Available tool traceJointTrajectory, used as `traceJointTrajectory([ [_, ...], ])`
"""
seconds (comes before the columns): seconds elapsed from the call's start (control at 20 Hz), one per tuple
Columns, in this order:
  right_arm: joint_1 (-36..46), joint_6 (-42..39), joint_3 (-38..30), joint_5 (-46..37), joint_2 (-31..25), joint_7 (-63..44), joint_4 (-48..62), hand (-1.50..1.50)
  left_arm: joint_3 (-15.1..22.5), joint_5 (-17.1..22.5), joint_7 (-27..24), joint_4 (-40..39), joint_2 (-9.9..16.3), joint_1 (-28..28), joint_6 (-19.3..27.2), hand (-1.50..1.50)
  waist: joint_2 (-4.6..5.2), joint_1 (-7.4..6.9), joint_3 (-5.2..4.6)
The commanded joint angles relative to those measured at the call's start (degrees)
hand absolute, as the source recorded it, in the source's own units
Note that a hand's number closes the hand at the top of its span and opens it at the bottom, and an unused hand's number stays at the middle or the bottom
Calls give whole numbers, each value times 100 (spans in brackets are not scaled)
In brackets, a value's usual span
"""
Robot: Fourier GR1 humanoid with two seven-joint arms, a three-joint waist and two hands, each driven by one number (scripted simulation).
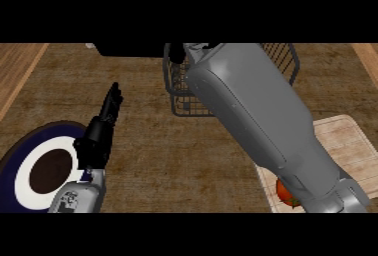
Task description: Pick the bell pepper from the cutting board and place it in the tiered basket
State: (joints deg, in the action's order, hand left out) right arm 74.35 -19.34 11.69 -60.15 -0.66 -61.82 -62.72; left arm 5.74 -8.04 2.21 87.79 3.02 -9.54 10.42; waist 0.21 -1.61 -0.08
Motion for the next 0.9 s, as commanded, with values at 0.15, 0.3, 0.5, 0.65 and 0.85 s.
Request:
traceJointTrajectory([
  [0.15,420,430,-393,-386,-57,73,1225,150,222,-231,343,149,-241,-161,208,0,3,49,5],
  [0.3,-119,995,-577,-428,-174,396,1454,150,103,-179,43,178,-148,90,181,0,8,65,6],
  [0.5,-343,1846,-1321,-71,36,165,1197,-150,60,-93,33,288,-34,255,51,0,6,49,9],
  [0.65,-377,2090,-1418,197,61,316,987,-150,-121,1,-154,-22,0,97,11,0,-9,99,7],
  [0.85,-666,2960,-1647,190,64,687,935,-150,-61,46,106,196,-18,52,-66,0,-3,97,10],
])
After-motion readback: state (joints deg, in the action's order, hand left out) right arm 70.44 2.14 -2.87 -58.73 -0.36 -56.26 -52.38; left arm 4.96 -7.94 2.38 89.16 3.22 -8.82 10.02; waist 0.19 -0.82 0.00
